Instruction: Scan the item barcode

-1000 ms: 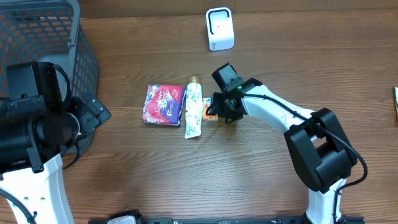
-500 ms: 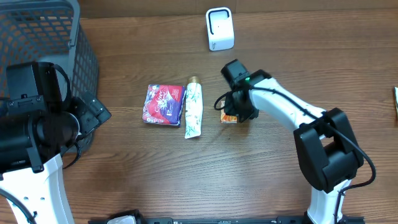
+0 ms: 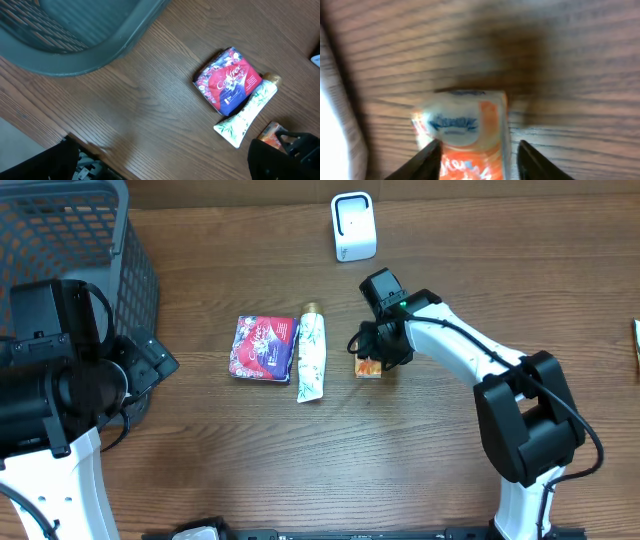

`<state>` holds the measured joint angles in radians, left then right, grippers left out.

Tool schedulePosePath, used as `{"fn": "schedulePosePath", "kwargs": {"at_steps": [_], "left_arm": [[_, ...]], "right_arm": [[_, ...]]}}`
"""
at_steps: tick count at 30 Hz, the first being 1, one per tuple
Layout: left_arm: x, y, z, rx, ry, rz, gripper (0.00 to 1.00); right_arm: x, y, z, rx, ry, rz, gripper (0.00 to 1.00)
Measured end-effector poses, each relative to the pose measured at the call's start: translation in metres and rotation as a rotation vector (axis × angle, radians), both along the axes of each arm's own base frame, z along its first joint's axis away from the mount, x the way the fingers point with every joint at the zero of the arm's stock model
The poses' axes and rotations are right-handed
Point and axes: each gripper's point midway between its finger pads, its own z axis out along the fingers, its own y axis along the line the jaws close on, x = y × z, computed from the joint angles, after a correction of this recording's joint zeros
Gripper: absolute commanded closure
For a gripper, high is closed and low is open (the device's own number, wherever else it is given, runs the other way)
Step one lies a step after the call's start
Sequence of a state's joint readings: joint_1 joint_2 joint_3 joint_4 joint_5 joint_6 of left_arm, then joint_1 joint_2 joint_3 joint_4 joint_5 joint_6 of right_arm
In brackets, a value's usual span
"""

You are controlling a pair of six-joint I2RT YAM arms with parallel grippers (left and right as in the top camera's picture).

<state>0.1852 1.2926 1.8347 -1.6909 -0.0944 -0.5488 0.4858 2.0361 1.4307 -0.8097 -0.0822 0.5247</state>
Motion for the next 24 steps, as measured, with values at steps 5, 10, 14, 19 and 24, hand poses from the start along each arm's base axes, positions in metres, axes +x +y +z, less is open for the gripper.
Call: {"fn": "schedulePosePath", "kwargs": {"at_steps": [5,10,14,19,24], "left_arm": [[0.000,0.000,0.000,0.000,0.000,0.000,0.00],[0.000,0.000,0.000,0.000,0.000,0.000,0.00],[0.000,0.000,0.000,0.000,0.000,0.000,0.00],[0.000,0.000,0.000,0.000,0.000,0.000,0.00],[0.000,0.000,0.000,0.000,0.000,0.000,0.00]], "right_arm": [[-0.004,0.001,-0.010,0.005,0.028,0.004,0.70],[-0.006,0.002,-0.009,0.015,0.036,0.003,0.87],[-0.008,-0.003,-0.008,0.025,0.067,-0.009,0.96],[-0.014,-0.017,-0.006,0.057,0.137,-0.024,0.96],[-0.011,-0.025,0.004,0.222,0.204,0.000,0.96]]}}
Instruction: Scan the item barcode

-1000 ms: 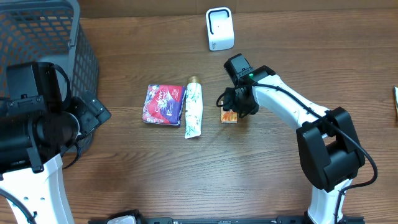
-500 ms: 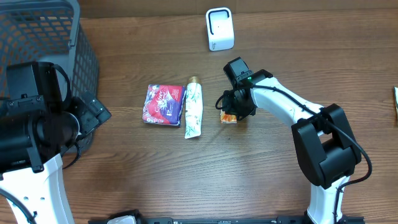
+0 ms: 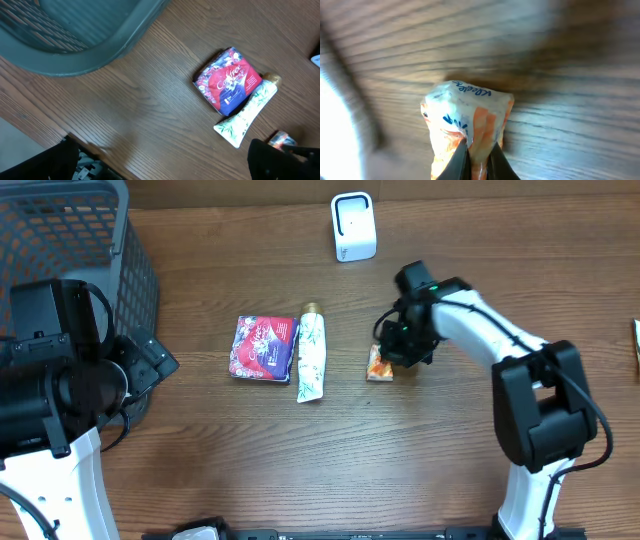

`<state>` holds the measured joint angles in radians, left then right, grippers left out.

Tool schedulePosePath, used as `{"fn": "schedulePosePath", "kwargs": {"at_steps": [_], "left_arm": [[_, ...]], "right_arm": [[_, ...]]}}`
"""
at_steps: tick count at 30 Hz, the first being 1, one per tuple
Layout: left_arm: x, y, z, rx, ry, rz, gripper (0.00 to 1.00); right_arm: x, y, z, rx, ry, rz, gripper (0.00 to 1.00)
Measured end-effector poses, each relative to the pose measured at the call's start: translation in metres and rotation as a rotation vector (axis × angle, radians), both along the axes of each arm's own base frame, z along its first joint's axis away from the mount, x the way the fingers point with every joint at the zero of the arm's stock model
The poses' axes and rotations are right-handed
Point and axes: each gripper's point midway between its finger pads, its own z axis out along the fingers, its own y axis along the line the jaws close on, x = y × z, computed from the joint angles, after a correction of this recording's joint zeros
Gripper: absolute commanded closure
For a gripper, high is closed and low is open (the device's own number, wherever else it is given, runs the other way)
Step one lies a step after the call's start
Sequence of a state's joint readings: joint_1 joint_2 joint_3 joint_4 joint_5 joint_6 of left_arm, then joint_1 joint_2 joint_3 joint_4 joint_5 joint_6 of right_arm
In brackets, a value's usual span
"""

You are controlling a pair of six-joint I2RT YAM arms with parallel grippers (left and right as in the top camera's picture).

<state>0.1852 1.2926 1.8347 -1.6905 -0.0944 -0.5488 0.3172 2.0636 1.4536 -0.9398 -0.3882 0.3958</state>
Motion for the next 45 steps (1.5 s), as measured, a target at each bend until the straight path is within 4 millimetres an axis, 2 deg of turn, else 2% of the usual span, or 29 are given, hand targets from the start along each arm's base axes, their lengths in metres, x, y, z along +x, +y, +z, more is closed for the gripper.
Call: {"fn": "schedulePosePath", "kwargs": {"at_steps": [6,10,18,25,31,45], "left_arm": [[0.000,0.000,0.000,0.000,0.000,0.000,0.00],[0.000,0.000,0.000,0.000,0.000,0.000,0.00],[0.000,0.000,0.000,0.000,0.000,0.000,0.00],[0.000,0.000,0.000,0.000,0.000,0.000,0.00],[0.000,0.000,0.000,0.000,0.000,0.000,0.00],[0.000,0.000,0.000,0.000,0.000,0.000,0.00]], "right_arm": [[0.009,0.002,0.041,0.423,0.011,0.038,0.96],[0.011,-0.001,0.070,0.635,-0.018,0.055,0.96],[-0.006,0.014,0.111,0.895,-0.078,0.165,0.96],[-0.004,0.020,0.141,1.073,-0.145,0.181,0.96],[-0.003,0.021,0.152,1.138,-0.158,0.173,0.96],[-0.003,0.021,0.153,1.144,-0.161,0.173,0.96]]}}
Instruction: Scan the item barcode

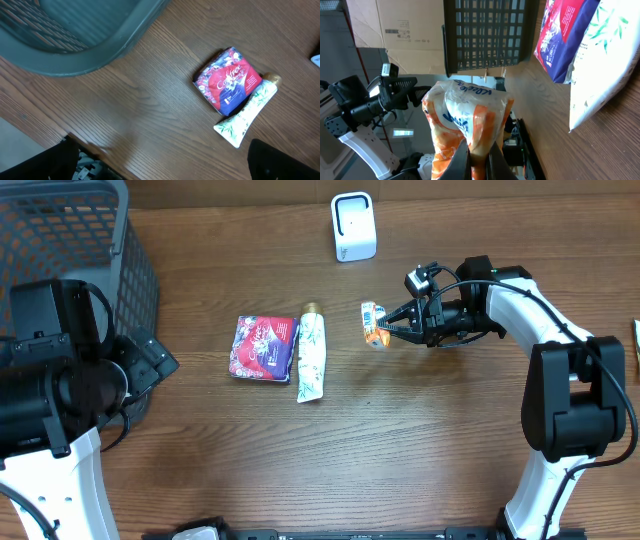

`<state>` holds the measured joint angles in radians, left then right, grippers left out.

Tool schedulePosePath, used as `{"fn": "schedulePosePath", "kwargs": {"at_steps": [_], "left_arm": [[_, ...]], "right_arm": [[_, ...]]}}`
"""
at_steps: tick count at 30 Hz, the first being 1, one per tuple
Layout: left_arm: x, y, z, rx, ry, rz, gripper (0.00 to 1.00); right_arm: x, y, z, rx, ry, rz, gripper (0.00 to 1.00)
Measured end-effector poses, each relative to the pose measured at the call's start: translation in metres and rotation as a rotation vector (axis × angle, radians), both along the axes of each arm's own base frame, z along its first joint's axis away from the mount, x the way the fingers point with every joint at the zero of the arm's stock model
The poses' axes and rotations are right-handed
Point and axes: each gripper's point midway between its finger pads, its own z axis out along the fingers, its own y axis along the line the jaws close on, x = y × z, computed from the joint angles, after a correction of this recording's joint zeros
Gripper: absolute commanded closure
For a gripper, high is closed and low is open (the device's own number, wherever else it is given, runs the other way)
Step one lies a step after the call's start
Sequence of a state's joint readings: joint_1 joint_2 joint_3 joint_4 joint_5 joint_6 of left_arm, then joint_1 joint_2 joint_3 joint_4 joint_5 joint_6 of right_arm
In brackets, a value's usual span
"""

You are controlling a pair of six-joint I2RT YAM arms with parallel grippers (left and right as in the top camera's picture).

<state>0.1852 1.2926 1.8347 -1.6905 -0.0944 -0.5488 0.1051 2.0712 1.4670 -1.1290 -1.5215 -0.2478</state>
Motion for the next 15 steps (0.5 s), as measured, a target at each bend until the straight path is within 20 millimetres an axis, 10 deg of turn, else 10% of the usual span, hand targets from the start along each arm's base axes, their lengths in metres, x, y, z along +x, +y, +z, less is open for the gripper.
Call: {"fn": "schedulePosePath", "kwargs": {"at_steps": [6,15], "left_arm": [[0.000,0.000,0.000,0.000,0.000,0.000,0.00],[0.000,0.000,0.000,0.000,0.000,0.000,0.00]], "right_arm": [[0.008,-0.007,-0.046,-0.296,0.019,-0.005,0.96],[0.028,-0.071,-0.134,-1.138,0.106,-0.177,0.96]]}}
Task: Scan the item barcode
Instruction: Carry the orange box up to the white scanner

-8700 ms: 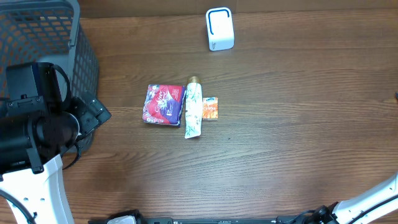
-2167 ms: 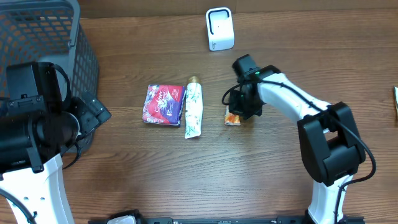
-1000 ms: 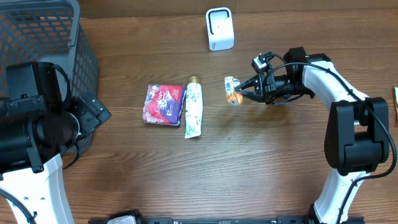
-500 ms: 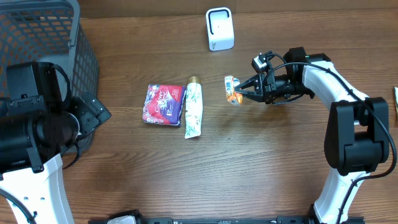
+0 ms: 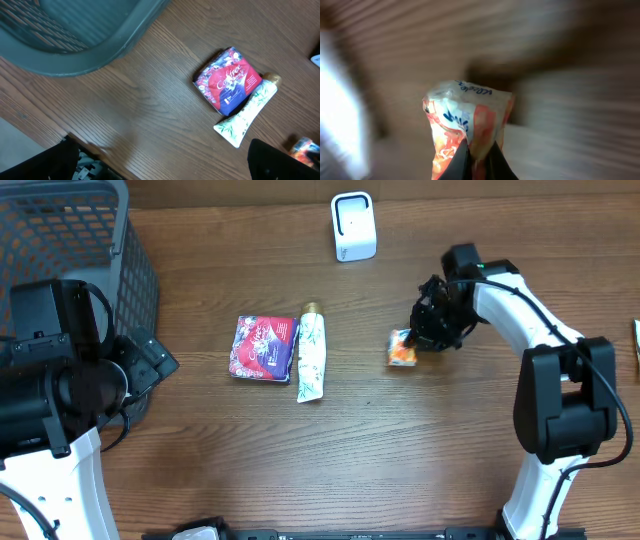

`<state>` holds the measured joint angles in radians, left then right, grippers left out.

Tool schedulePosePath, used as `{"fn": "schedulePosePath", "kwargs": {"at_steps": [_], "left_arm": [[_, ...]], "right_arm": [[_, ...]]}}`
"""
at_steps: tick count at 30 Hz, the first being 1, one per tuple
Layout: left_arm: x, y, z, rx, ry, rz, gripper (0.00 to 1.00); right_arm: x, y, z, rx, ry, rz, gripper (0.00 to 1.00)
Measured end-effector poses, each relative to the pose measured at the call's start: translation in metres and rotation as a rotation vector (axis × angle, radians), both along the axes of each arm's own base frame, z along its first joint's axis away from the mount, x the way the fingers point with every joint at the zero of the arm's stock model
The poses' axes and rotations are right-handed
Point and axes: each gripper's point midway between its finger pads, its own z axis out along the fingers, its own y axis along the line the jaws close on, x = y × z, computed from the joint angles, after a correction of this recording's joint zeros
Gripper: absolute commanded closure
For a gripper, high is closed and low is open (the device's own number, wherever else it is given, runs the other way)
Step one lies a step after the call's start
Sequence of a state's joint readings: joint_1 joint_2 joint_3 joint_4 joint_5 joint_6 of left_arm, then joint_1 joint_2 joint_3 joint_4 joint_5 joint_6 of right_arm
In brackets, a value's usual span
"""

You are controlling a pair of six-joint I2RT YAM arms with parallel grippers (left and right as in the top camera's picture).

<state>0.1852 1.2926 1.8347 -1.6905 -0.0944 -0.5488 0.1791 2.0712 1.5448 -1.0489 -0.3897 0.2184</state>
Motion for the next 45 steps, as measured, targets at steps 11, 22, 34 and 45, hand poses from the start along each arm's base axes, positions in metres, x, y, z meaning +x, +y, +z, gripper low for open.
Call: {"fn": "schedulePosePath", "kwargs": {"at_steps": [11,22,34,45], "left_arm": [[0.000,0.000,0.000,0.000,0.000,0.000,0.00],[0.000,0.000,0.000,0.000,0.000,0.000,0.00],[0.000,0.000,0.000,0.000,0.000,0.000,0.00],[0.000,0.000,0.000,0.000,0.001,0.000,0.00]], "right_arm": [[0.110,0.001,0.068,-0.557,-0.591,0.070,0.96],[0.186,0.074,0.164,-0.770,-1.222,0.497,0.96],[0.241,0.086,0.145,-0.991,-1.459,0.760,0.96],[0.250,0.097,0.113,-0.943,-1.503,0.827,0.96]]}}
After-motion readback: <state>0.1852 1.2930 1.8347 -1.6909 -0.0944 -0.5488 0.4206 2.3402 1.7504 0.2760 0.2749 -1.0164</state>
